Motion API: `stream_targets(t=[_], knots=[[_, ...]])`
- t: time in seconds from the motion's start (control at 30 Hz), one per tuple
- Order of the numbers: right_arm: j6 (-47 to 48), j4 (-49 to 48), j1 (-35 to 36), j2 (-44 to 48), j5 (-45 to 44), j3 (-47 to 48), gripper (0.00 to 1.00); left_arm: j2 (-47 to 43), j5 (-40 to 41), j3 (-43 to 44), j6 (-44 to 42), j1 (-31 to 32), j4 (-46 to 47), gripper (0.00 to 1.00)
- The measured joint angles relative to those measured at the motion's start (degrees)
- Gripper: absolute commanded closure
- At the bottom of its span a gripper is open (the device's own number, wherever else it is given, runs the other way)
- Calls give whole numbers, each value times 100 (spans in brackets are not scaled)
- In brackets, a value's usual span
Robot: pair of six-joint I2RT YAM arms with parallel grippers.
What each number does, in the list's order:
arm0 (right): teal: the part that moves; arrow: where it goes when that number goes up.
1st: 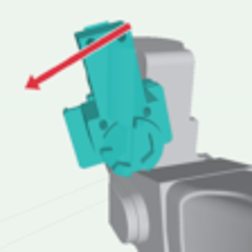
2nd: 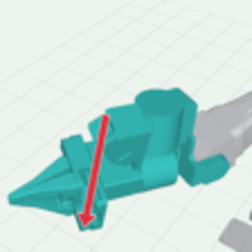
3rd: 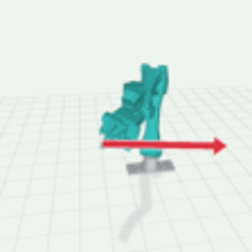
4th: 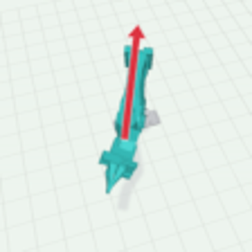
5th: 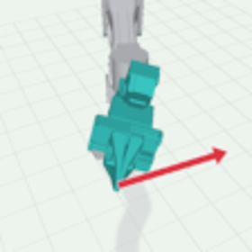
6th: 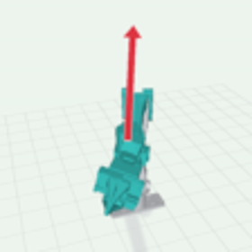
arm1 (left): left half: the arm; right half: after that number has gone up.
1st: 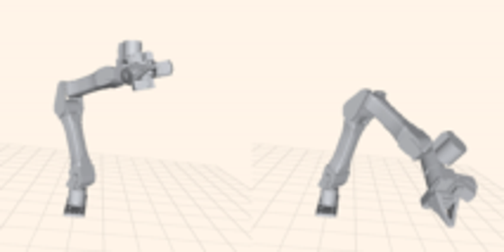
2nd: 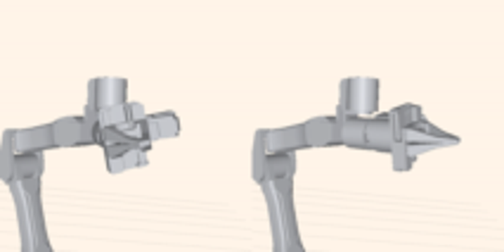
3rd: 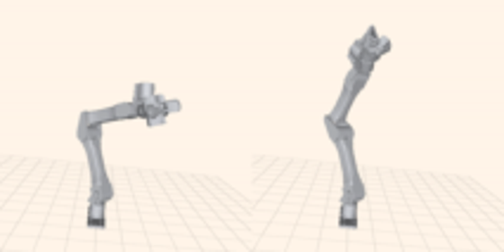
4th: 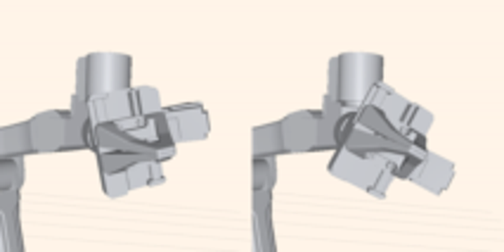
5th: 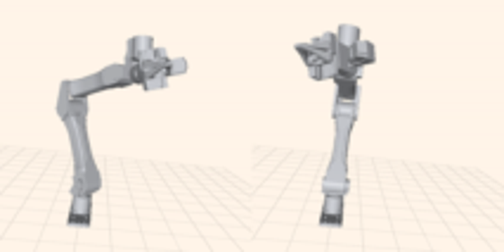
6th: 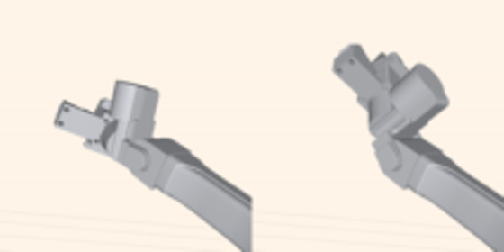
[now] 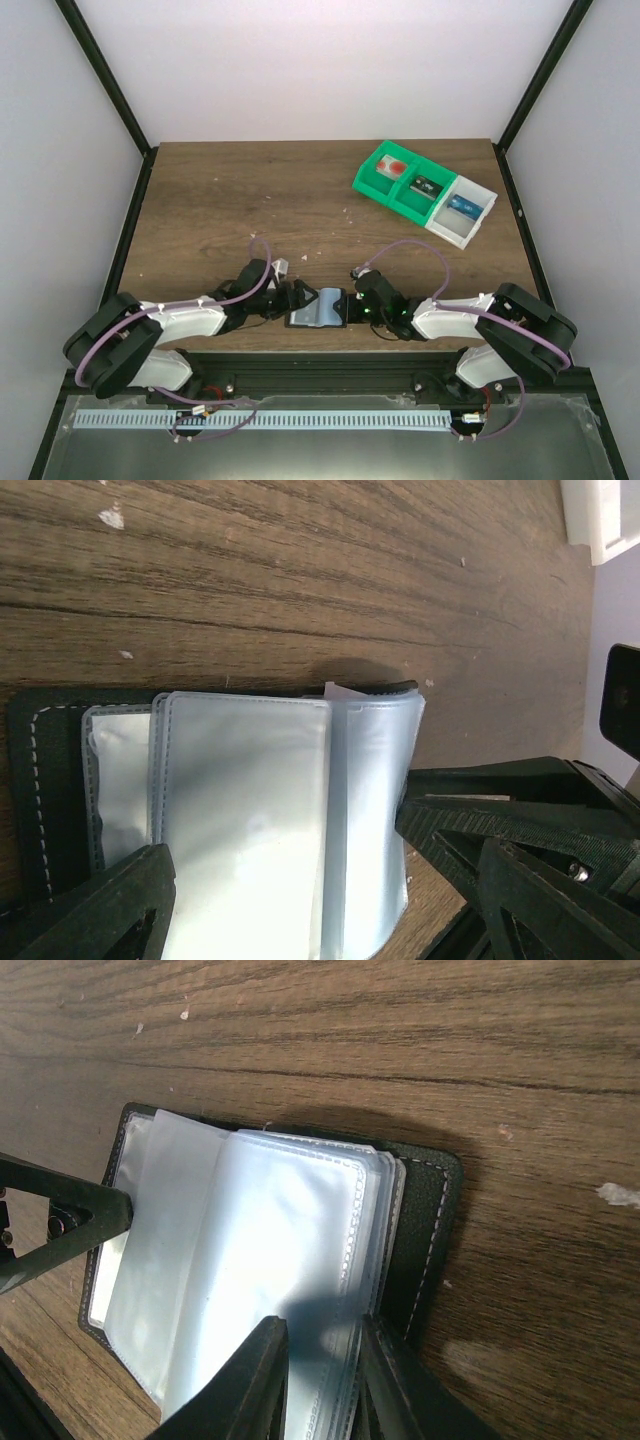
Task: Take the credit cards out of the card holder
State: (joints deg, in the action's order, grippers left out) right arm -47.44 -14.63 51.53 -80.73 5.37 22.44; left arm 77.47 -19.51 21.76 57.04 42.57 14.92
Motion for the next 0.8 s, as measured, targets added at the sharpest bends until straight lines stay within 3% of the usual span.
stream_targets(t=[0.57, 0.8], knots=[[-2, -133, -2, 0, 4, -70, 78, 101, 155, 37, 343, 219, 214, 15], [-2, -173, -2, -15, 20, -79, 78, 4, -334, 39, 610, 463, 439, 15]])
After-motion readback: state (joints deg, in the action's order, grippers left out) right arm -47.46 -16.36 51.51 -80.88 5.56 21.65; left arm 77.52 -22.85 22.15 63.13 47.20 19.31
